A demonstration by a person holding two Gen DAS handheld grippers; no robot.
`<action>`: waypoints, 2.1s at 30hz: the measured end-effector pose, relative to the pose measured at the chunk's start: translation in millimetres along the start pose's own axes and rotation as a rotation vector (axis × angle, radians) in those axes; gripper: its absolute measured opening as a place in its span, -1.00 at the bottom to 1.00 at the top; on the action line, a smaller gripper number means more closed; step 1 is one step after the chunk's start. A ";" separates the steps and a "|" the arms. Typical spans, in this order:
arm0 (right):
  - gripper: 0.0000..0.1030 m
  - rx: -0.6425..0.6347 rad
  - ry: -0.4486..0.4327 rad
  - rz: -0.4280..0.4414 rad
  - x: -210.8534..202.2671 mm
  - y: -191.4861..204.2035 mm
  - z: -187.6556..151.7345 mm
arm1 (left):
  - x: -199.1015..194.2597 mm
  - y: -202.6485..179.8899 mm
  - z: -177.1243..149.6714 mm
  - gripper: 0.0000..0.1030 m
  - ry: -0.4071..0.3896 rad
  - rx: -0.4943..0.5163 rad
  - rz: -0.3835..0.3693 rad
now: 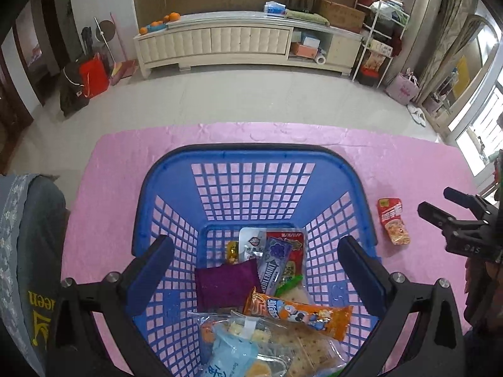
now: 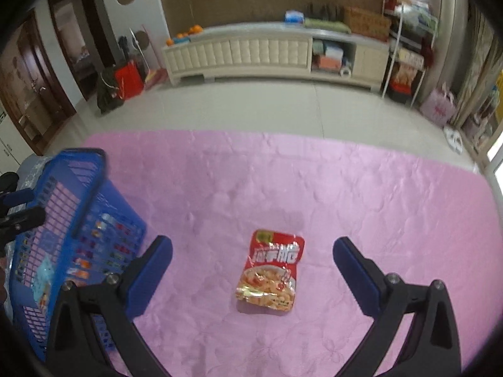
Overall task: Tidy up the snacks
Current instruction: 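Move the right gripper to the red cracker bag and grasp it, then carry the red cracker bag over the basket and open the right gripper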
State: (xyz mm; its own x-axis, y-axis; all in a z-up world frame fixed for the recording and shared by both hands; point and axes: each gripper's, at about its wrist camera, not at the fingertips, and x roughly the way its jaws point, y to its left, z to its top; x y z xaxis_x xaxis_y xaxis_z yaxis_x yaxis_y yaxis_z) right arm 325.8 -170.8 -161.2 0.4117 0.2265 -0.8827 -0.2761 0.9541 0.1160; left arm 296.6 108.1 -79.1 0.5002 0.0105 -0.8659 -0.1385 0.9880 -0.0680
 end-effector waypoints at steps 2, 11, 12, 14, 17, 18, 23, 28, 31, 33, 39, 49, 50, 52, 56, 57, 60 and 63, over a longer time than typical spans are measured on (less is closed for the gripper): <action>1.00 0.012 0.028 -0.006 12.7 -5.9 -2.6 | 3.9 -2.3 -2.0 1.00 0.007 0.009 0.003; 0.82 0.045 0.121 0.014 57.8 -12.8 -10.8 | 24.3 1.9 1.3 1.00 0.045 -0.006 0.019; 0.66 0.041 0.127 0.015 60.5 -12.2 -12.2 | 25.7 1.6 2.0 1.00 0.045 -0.003 0.019; 0.58 0.023 0.142 0.003 66.7 -10.3 -14.8 | 28.4 1.0 3.2 1.00 0.048 -0.004 0.015; 0.51 0.024 0.156 0.002 73.3 -12.6 -18.5 | 33.3 1.3 2.2 1.00 0.060 -0.019 -0.001; 0.37 0.012 0.136 -0.006 70.8 -13.5 -19.5 | 32.8 0.6 1.5 1.00 0.059 -0.019 -0.001; -0.35 -0.048 0.111 -0.013 59.8 -9.4 -25.7 | 35.2 -2.6 1.4 1.00 0.054 -0.016 -0.001; -0.62 -0.055 0.102 0.007 56.0 -9.1 -31.1 | 24.2 -8.9 -1.5 1.00 0.028 0.016 0.003; -0.73 -0.061 0.068 0.025 38.4 -1.6 -30.9 | 10.6 -8.4 -4.8 1.00 -0.005 0.007 0.003; -0.73 -0.070 0.037 0.038 24.1 6.0 -27.2 | -0.4 -6.8 -7.4 1.00 -0.031 -0.004 -0.022; -0.73 -0.089 -0.015 0.079 -17.7 22.5 -21.3 | -31.3 -8.4 -18.3 1.00 -0.087 0.025 -0.015; -0.73 -0.130 -0.138 0.206 -95.4 74.0 -9.7 | -79.2 8.3 -44.2 1.00 -0.156 0.043 -0.016; -0.73 -0.134 -0.144 0.210 -98.5 78.1 -8.4 | -84.4 11.0 -47.6 1.00 -0.164 0.046 -0.016; -0.73 -0.148 -0.160 0.229 -109.3 90.1 -7.3 | -94.3 16.1 -54.2 1.00 -0.177 0.050 -0.017; -0.73 -0.173 -0.179 0.256 -124.1 112.2 -9.3 | -107.8 25.4 -63.9 1.00 -0.185 0.065 -0.010; -0.73 -0.180 -0.182 0.260 -126.2 116.9 -9.5 | -111.2 28.5 -66.6 1.00 -0.188 0.069 -0.003; -0.73 -0.198 -0.184 0.279 -128.8 131.4 -7.5 | -119.7 35.6 -73.7 1.00 -0.199 0.066 -0.001; -0.73 -0.214 -0.177 0.296 -127.1 145.4 -10.5 | -123.8 44.1 -78.9 1.00 -0.203 0.061 0.001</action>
State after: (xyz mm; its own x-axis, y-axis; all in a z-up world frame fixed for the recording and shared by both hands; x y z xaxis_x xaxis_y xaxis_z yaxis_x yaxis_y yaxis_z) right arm 224.2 -62.9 -36.9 0.4256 0.5332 -0.7311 -0.5719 0.7846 0.2394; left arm 161.2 138.2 -14.0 0.6630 0.0360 -0.7477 -0.0900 0.9954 -0.0319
